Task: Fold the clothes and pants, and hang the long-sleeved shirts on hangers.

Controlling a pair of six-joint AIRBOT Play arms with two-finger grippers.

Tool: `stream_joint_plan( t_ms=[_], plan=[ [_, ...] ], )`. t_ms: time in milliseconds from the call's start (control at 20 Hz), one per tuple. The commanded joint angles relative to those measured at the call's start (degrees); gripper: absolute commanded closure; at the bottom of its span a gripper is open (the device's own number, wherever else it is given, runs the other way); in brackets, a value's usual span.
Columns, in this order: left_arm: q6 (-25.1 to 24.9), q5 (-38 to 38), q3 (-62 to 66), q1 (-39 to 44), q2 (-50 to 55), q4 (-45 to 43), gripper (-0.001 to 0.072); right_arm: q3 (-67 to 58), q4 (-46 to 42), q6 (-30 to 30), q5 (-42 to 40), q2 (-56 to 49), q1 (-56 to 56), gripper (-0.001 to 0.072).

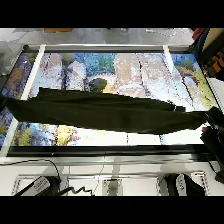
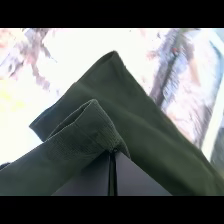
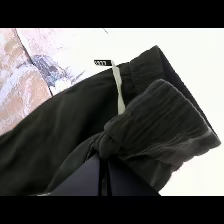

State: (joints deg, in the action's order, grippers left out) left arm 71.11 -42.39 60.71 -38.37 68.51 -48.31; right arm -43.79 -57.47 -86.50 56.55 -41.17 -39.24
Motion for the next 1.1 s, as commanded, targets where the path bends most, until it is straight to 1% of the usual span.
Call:
stream_joint_plan(
  t_ms=[0, 150, 200, 300, 400, 550, 650, 800, 850, 900, 950, 1000, 1050],
  plan=[
    [14.69, 8.48, 7.78, 11.45, 9.44, -11.65, 0.0699, -0.66, 5.99, 0.11, -11.34, -12.66, 6.1, 0.0682],
    [18.14, 8.35, 15.21, 14.38, 17.99, -11.67, 0.0698, -3.02, 6.1, -0.11, -21.09, -20.5, 12.81, 0.0682],
    [18.93, 8.39, 17.22, 14.91, 19.87, -11.69, 0.0697, -4.68, 6.08, -1.05, -24.11, -22.97, 14.29, 0.0682],
    [18.91, 8.98, 21.0, 15.58, 22.8, -11.67, 0.0698, -8.48, 6.08, -2.99, -29.03, -27.56, 16.11, 0.0682],
    [19.12, 10.34, 23.74, 16.04, 24.94, -11.41, 0.0697, -12.83, 6.14, -4.28, -30.8, -32.54, 17.51, 0.0682],
    [21.68, 12.85, 24.35, 16.68, 27.28, -11.08, 0.0696, -18.4, 6.29, -4.59, -30.91, -40.44, 19.47, 0.0682],
    [22.58, 13.66, 24.33, 17.03, 28.74, -10.34, 0.0695, -20.35, 6.69, -4.59, -32.44, -44.89, 20.72, 0.0681],
    [22.56, 14.36, 24.33, 17.92, 30.36, -7.78, 0.0684, -20.68, 7.3, -4.57, -35.04, -47.93, 22.34, 0.0677],
    [22.23, 14.38, 24.33, 18.12, 30.51, -7.82, 0.0568, -20.68, 7.3, -4.52, -35.3, -48.13, 22.69, 0.056],
    [20.81, 14.38, 24.33, 18.34, 30.51, -7.82, 0.0335, -20.7, 7.15, -4.31, -35.52, -48.11, 22.93, 0.0341],
    [18.95, 14.36, 24.33, 18.4, 30.27, -7.8, 0.0015, -20.7, 7.1, -4.04, -35.39, -48.04, 22.93, 0.0194],
    [17.53, 14.36, 24.33, 18.38, 29.86, -7.82, -0.0008, -20.79, 6.8, -3.89, -34.71, -48.02, 22.91, 0.0193],
    [16.39, 14.32, 24.33, 18.38, 29.14, -7.8, -0.0008, -21.03, 5.84, -3.89, -33.46, -48.0, 22.91, 0.0193]
  ],
)
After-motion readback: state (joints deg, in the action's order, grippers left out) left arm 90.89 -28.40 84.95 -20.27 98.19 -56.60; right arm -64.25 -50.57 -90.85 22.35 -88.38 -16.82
